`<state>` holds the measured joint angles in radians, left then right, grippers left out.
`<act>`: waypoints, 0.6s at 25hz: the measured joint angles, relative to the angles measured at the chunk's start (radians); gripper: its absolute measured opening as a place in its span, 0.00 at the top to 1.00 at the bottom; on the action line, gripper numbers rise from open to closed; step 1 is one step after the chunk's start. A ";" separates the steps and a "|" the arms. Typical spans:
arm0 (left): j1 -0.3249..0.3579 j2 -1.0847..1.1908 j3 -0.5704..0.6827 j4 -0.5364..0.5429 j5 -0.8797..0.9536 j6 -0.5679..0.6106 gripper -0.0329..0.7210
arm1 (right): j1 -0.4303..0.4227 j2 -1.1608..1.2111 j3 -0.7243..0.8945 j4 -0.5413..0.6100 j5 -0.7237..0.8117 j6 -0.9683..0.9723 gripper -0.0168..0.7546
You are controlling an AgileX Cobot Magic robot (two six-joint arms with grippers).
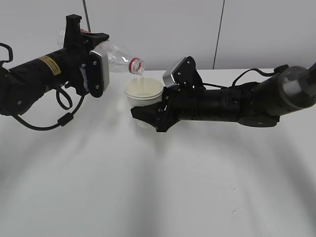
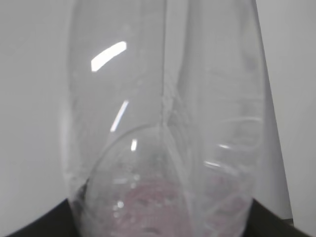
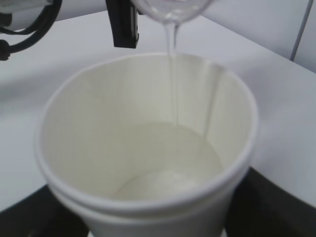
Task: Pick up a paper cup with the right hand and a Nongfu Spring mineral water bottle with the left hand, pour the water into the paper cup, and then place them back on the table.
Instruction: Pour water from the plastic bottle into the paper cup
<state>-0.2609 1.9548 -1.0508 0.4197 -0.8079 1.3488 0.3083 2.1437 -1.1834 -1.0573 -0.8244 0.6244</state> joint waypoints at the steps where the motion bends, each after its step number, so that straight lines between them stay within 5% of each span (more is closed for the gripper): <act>1: 0.000 0.000 0.000 0.000 0.000 0.000 0.51 | 0.000 0.000 0.000 0.000 0.000 0.000 0.32; 15: 0.000 0.000 0.000 0.000 0.000 0.004 0.51 | 0.000 0.000 0.000 0.000 0.001 0.000 0.32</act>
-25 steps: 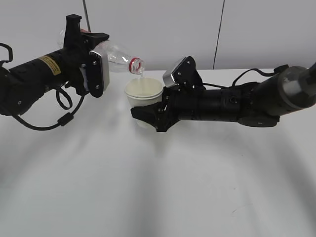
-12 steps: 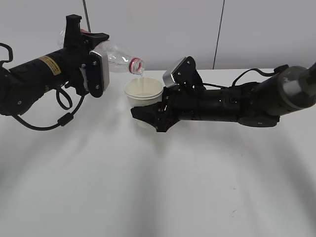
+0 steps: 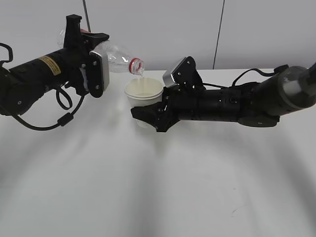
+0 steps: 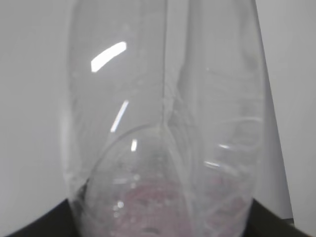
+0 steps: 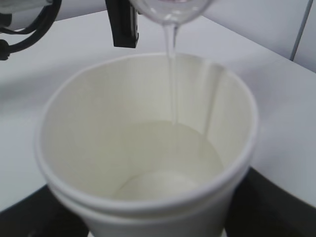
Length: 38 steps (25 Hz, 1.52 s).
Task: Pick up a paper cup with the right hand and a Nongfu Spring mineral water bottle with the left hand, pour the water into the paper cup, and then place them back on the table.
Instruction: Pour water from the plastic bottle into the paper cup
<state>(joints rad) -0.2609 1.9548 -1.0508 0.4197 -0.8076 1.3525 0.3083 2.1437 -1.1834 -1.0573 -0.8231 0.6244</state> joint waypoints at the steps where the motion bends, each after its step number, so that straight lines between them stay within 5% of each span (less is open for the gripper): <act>1: 0.000 0.000 0.000 0.000 0.000 0.001 0.51 | 0.000 0.000 0.000 0.000 0.000 0.000 0.32; 38: 0.000 0.000 0.000 -0.039 0.001 0.003 0.51 | 0.000 0.000 0.000 -0.002 0.000 0.000 0.32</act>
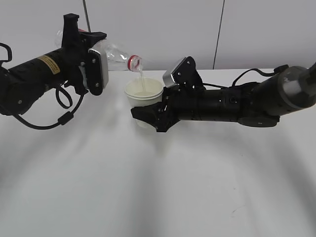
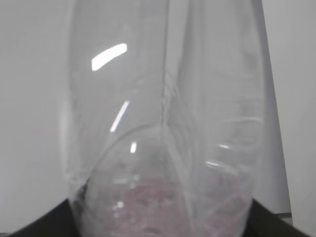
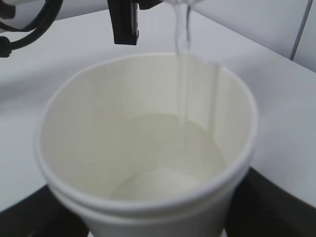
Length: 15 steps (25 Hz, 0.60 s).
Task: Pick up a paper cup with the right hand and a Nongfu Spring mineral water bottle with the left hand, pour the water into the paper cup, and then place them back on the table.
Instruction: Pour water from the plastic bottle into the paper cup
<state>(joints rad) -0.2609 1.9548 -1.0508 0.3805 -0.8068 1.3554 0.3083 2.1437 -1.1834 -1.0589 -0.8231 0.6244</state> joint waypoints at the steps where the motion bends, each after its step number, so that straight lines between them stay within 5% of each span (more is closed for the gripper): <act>1: 0.000 0.000 0.000 0.000 0.000 -0.013 0.51 | 0.000 0.000 0.000 0.000 0.000 0.000 0.32; 11: -0.001 0.000 0.000 -0.003 0.004 -0.132 0.51 | 0.000 0.000 0.000 0.005 0.000 0.000 0.32; 15: -0.001 0.000 0.000 -0.011 0.004 -0.278 0.51 | 0.000 0.000 0.000 0.018 0.000 -0.004 0.32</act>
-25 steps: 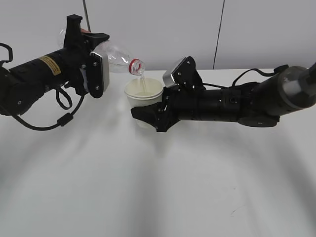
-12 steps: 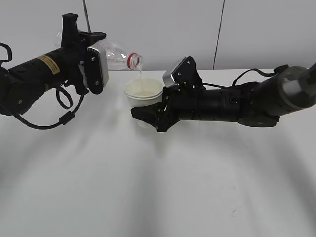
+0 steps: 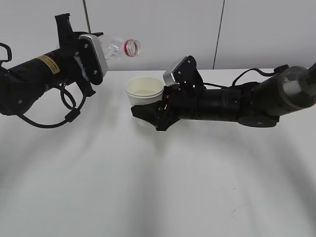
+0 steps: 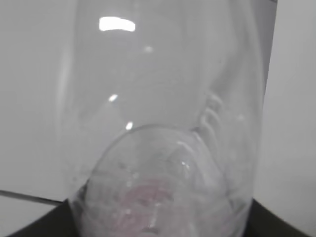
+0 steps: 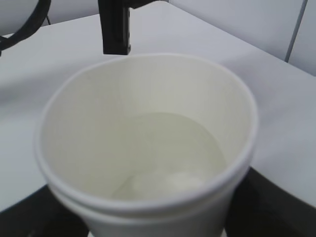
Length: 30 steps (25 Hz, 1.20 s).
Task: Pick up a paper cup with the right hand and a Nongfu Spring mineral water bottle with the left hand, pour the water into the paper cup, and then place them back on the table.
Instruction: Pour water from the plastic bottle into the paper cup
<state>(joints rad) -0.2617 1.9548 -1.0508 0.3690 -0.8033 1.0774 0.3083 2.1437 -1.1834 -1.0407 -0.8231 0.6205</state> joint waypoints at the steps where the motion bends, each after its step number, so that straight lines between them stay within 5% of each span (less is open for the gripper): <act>1: 0.000 0.000 0.000 -0.010 0.000 -0.056 0.51 | 0.000 0.000 0.000 0.007 0.000 -0.004 0.32; 12: 0.000 0.000 0.000 -0.269 0.010 -0.644 0.51 | 0.000 0.000 0.000 0.084 0.000 -0.020 0.32; 19: 0.000 0.000 0.000 -0.290 0.026 -0.996 0.51 | 0.000 0.000 0.000 0.173 -0.046 -0.039 0.32; 30: 0.000 0.000 0.000 -0.291 0.026 -1.087 0.51 | 0.000 0.000 0.000 0.182 -0.055 -0.043 0.32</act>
<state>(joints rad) -0.2617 1.9548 -1.0508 0.0783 -0.7771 -0.0099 0.3083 2.1437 -1.1834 -0.8582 -0.8777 0.5776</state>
